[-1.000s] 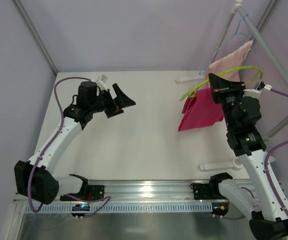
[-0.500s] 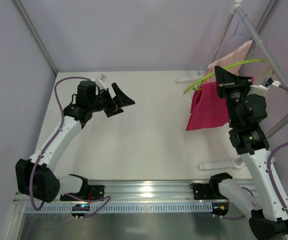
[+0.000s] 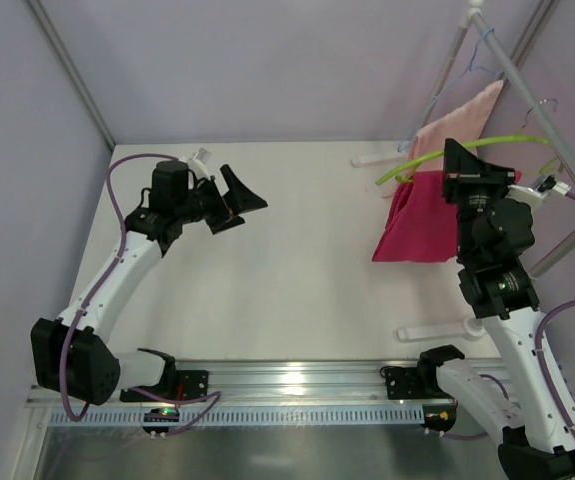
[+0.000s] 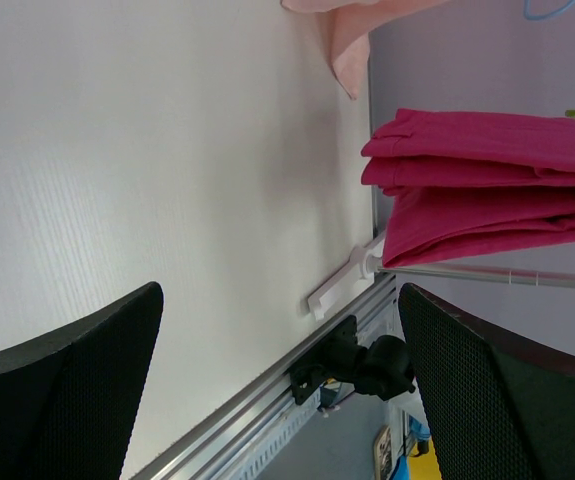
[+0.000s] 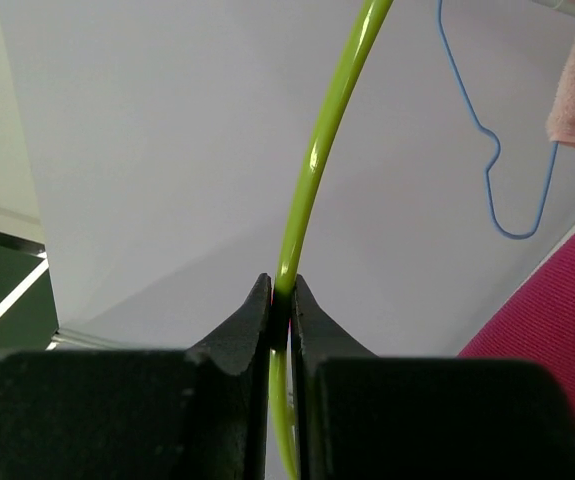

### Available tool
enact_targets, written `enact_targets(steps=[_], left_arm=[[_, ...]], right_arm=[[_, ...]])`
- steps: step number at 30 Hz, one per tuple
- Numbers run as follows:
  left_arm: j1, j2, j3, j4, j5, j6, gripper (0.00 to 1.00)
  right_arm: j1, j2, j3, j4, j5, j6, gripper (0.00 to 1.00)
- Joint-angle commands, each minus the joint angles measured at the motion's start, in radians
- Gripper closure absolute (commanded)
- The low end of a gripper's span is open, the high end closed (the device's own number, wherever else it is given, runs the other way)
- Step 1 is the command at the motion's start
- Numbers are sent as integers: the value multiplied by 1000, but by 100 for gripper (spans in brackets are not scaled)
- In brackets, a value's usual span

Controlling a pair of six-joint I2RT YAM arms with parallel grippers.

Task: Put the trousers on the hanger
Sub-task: Hang the hanger with trousers onto the clothesline

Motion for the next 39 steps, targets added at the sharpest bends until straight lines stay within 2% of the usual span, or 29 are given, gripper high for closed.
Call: enact_targets(steps=[1,12,14,15,16,18,20,23,27,29,32,37,39], left_arm=[[6,-20,15,17,20,18,0],[9,-23,6,28,21,13,0],[9,-21,1,37,26,11,0],[9,-21,1,37,27,10,0],[9,-23,0,37,27,11,0],[11,-24,-8,40,27,14,0],[17,-26,-11,45,30,14,0],[25,-31,-14,44,33,21,0],[39,-37,13,15,36,39,0],[42,-49,42,-30,18,67,0],[48,-78,84,-76,-2,99,0],[54,-129,131,-142,-25,126,0],[55,-168,139,-180,-34,151,0]], right_arm=[[-4,-52,12,167,68,39,96],[-4,-61,12,110,68,98,96],[-4,-64,13,98,61,104,92],[-2,-67,15,73,59,105,87],[-4,-75,15,62,58,101,66],[-4,-86,18,9,44,98,43],[-2,-98,42,-74,24,82,29],[-4,-106,75,-152,-51,23,25],[-4,-86,147,-373,-157,-101,23],[-4,-83,150,-419,-234,-157,23],[-2,-83,194,-580,-277,-275,22],[-4,-115,268,-757,-303,-463,21],[-2,-124,283,-809,-376,-522,21]])
